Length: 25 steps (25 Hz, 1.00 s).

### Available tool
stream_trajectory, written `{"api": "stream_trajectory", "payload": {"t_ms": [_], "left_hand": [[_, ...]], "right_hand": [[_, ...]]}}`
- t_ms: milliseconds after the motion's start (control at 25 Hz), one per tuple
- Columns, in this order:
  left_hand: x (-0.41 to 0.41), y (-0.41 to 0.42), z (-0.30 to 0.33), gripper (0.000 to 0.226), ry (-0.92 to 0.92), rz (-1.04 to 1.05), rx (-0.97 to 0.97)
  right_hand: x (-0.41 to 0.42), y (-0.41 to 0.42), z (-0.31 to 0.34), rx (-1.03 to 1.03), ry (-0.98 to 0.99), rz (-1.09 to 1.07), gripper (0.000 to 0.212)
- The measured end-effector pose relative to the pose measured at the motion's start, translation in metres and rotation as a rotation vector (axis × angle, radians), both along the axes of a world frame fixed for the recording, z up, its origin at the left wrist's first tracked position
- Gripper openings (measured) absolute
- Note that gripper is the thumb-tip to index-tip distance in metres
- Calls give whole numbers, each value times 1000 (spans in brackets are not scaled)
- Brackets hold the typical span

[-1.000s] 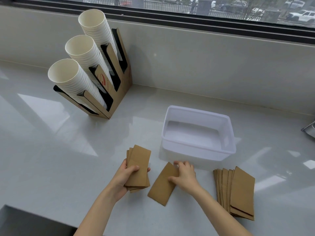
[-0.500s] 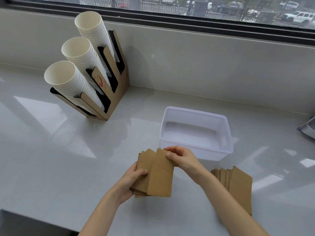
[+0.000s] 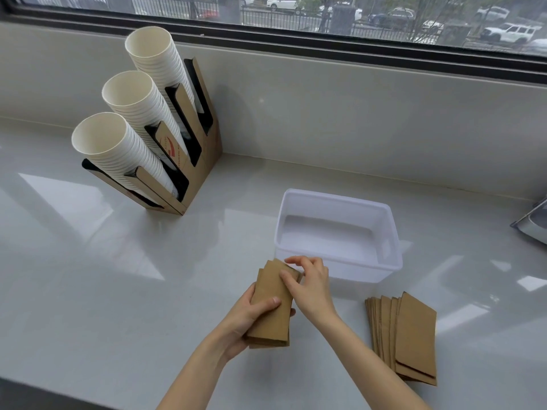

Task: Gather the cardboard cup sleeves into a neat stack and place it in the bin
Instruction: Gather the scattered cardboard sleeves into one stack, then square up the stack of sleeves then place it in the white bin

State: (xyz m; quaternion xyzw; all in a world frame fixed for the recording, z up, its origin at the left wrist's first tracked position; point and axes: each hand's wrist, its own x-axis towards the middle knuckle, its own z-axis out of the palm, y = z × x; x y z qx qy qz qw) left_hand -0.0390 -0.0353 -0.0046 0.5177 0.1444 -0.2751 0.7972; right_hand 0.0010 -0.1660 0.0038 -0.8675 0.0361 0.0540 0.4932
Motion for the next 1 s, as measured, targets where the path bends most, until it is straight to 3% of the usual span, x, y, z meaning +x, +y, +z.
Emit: {"api": "stream_trajectory", "payload": {"t_ms": [200,440,600,1000], "left_hand": [[3,-3,7,31,-43,12,0],[3,5,5,32,-24,59,125],[1,2,7,23,-46,-46,159],[3,-31,18,23,-63,-263,146]], "right_hand": [[-7,-1,8,270,268,-4,38],[-22,-1,4,312,371,-45,38],[-34,7,-1,318,362,-4,37],[-48,-22,7,282,239,-216,35]]}}
